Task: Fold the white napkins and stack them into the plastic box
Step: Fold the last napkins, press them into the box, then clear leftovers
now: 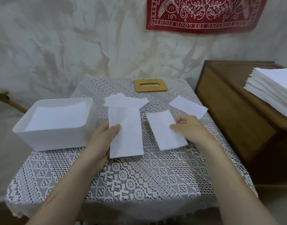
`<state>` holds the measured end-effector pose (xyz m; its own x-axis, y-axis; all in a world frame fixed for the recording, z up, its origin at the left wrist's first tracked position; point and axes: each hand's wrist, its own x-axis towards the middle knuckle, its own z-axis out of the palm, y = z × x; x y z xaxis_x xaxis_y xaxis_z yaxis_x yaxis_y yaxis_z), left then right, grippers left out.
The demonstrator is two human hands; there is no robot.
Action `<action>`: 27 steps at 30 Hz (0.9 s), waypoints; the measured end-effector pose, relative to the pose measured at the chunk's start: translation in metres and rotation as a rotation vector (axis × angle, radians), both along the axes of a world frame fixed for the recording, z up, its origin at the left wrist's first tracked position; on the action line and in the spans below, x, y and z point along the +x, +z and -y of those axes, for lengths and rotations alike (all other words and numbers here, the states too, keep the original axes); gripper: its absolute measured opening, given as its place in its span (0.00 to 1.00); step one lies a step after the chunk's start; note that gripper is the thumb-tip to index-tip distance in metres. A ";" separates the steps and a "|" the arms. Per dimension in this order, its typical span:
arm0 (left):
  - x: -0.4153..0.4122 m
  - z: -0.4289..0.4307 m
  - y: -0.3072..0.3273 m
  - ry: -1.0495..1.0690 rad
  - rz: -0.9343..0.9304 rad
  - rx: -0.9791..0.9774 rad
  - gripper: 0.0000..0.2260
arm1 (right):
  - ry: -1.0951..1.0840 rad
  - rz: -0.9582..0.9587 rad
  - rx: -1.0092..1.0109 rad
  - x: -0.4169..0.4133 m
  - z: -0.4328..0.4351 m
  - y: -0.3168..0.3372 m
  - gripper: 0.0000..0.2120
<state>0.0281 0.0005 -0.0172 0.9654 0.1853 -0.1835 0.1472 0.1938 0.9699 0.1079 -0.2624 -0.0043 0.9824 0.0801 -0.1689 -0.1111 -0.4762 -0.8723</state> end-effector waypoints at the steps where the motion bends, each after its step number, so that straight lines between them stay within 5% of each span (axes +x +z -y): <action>1: 0.000 0.002 0.000 -0.002 -0.001 -0.004 0.10 | 0.000 -0.001 -0.084 0.000 0.002 -0.005 0.03; 4: 0.000 0.005 0.000 -0.006 0.000 -0.010 0.12 | -0.052 0.069 -0.027 -0.001 0.003 -0.005 0.02; 9: -0.002 0.012 -0.001 0.015 0.003 -0.042 0.12 | -0.074 0.063 0.457 -0.017 -0.004 0.016 0.03; 12: -0.002 0.019 -0.002 0.018 0.009 -0.079 0.11 | -0.020 0.002 0.581 -0.026 -0.020 0.019 0.06; 16: -0.001 0.028 0.001 0.010 0.024 -0.155 0.10 | -0.015 -0.009 0.531 -0.030 -0.049 0.008 0.03; 21: -0.002 0.027 0.001 0.031 0.021 -0.190 0.12 | -0.035 0.141 0.227 -0.026 -0.064 -0.003 0.06; 25: -0.003 0.026 0.000 0.028 0.026 -0.215 0.16 | -0.006 0.132 0.314 -0.027 -0.065 -0.002 0.03; 27: -0.004 0.025 0.000 0.010 0.045 -0.193 0.10 | 0.008 0.129 0.342 -0.030 -0.068 -0.002 0.02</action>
